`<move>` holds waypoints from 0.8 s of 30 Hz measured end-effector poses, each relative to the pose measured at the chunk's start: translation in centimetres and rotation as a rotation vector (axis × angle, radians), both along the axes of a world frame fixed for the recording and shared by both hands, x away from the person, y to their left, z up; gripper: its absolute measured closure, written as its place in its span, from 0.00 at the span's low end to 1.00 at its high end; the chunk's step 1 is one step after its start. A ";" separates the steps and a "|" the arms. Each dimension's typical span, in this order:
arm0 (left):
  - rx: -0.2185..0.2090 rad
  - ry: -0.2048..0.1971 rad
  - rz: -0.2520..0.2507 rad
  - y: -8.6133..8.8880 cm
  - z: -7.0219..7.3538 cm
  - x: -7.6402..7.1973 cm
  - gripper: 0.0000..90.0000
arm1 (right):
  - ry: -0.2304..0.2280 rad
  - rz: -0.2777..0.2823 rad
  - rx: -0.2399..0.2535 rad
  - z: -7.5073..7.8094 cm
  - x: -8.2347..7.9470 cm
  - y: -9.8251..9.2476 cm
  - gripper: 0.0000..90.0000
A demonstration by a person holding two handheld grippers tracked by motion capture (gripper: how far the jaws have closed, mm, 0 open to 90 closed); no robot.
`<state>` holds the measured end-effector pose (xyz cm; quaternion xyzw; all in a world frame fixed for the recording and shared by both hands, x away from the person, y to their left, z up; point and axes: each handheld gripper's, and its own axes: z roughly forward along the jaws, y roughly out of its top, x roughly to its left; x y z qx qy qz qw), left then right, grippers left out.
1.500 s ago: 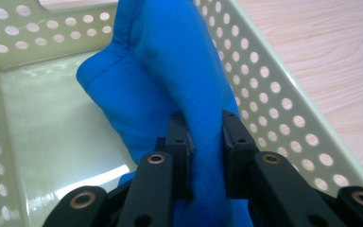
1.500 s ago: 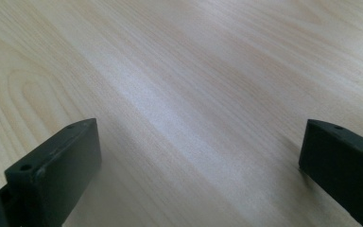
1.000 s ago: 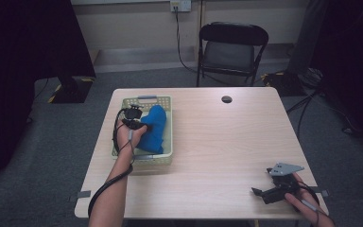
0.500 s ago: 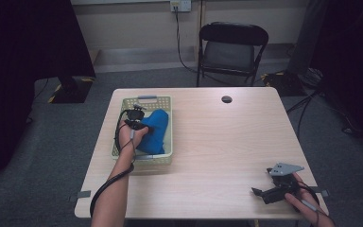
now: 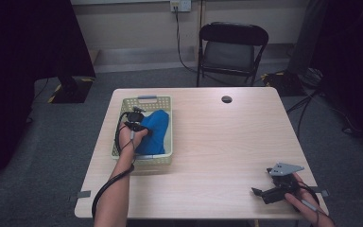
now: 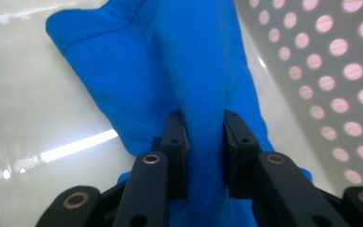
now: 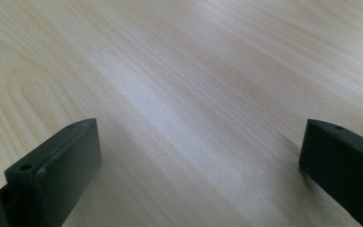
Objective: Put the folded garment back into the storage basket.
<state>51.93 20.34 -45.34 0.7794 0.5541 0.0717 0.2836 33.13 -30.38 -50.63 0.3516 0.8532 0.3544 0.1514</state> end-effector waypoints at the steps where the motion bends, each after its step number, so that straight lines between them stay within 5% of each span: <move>1: 0.006 0.000 -0.001 0.0 -0.1 0.0 0.81 | 0.000 0.000 0.000 0.0 0.0 0.0 0.00; 24: 0.017 -0.011 -0.033 0.0 -1.6 0.1 0.74 | -0.001 0.001 0.000 0.0 0.0 0.0 0.00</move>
